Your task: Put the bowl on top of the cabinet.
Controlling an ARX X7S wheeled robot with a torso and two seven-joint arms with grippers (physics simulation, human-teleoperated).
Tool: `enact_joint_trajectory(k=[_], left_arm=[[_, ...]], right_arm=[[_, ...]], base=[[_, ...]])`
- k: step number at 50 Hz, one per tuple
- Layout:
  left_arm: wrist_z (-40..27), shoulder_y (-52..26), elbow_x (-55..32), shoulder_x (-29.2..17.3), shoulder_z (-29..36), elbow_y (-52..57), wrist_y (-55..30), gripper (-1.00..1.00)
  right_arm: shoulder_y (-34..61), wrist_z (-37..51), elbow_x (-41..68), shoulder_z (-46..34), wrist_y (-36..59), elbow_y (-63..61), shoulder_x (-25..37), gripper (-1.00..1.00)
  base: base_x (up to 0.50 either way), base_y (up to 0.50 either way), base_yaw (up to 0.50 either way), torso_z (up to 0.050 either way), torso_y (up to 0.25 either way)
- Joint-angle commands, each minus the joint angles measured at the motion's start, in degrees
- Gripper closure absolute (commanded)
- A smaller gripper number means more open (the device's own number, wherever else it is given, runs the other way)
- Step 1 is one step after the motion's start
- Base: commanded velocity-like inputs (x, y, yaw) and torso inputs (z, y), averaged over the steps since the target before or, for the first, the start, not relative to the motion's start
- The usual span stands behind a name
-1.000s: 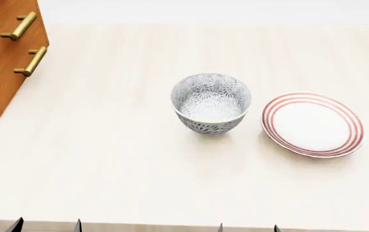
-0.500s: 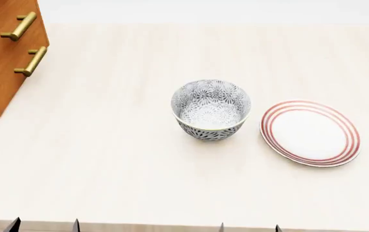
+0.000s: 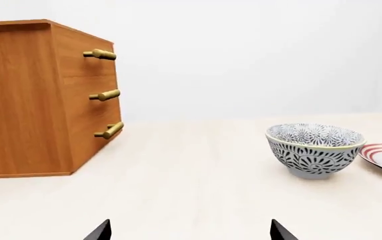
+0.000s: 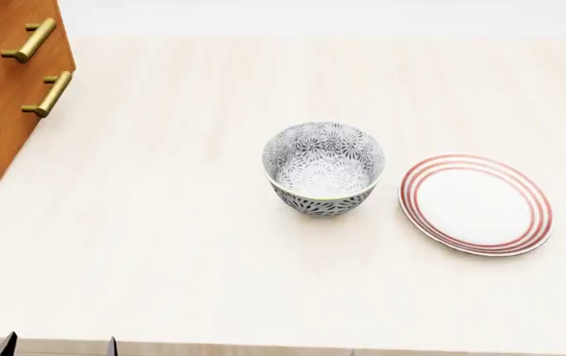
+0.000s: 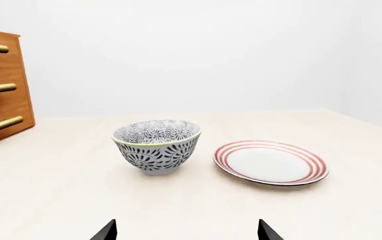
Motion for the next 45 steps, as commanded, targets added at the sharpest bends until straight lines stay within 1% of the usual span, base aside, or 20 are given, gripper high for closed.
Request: enact_joint_trajectory(k=[1, 7, 28, 34, 36, 39, 41, 42, 43, 45], left_arm=[[-1.14, 0.67, 0.08, -0.87, 1.35, 1.08, 0.67, -1.00], [-1.70, 0.40, -0.19, -1.24, 1.81, 0.84, 0.44, -1.00], [-3.12, -0.32, -1.36, -2.40, 2.97, 0.19, 0.20, -1.00], [-3.27, -0.70, -2.51, -2.65, 2.91, 0.01, -0.57, -1.00], [-5.57, -0.76, -1.50, -1.98, 2.53, 2.35, -6.18, -1.00], [-5.39, -1.06, -1.68, -2.20, 3.07, 2.89, -7.83, -1.00], [-4.92, -1.13, -2.41, -2.45, 3.19, 3.10, -8.24, -1.00], [-5.46, -1.13, -2.06, -2.37, 3.17, 3.29, -8.45, -1.00], [-6.56, -1.09, -1.56, -2.00, 2.94, 3.74, -9.02, -1.00], [-6.95, -1.32, -2.23, -1.76, 2.66, 4.09, -9.98, -1.00]], right_arm=[[-1.58, 1.72, 0.25, -0.44, -1.85, -1.56, 0.52, -1.00], [-1.17, 3.26, -0.26, -0.53, -2.41, -0.91, 0.45, -1.00], [-0.52, 4.60, 0.51, -2.13, -2.39, -0.33, 1.91, -1.00], [0.05, 5.41, 1.80, -2.05, 0.49, -1.02, 2.00, -1.00], [-0.65, 6.38, 1.23, -1.90, 0.64, -2.38, 2.07, -1.00], [-1.43, 6.57, 0.61, -2.34, 0.90, -3.66, 2.63, -1.00], [-1.44, 9.81, -0.54, -1.58, 6.34, -6.15, 1.86, -1.00], [-1.54, 12.24, 0.22, 0.03, 7.19, -7.07, 0.39, -1.00], [-1.79, 13.55, 0.58, 0.93, 6.05, -7.59, -0.43, -1.00], [-2.12, 12.92, 0.15, -0.01, 7.20, -8.62, 0.53, -1.00]], base=[[0.00, 0.00, 0.00, 0.000, 0.000], [0.00, 0.19, 0.00, 0.000, 0.000], [0.00, 0.49, 0.00, 0.000, 0.000], [0.00, 0.03, 0.00, 0.000, 0.000], [0.00, 0.00, 0.00, 0.000, 0.000], [0.00, 0.00, 0.00, 0.000, 0.000], [0.00, 0.00, 0.00, 0.000, 0.000], [0.00, 0.00, 0.00, 0.000, 0.000], [0.00, 0.00, 0.00, 0.000, 0.000], [0.00, 0.00, 0.00, 0.000, 0.000]])
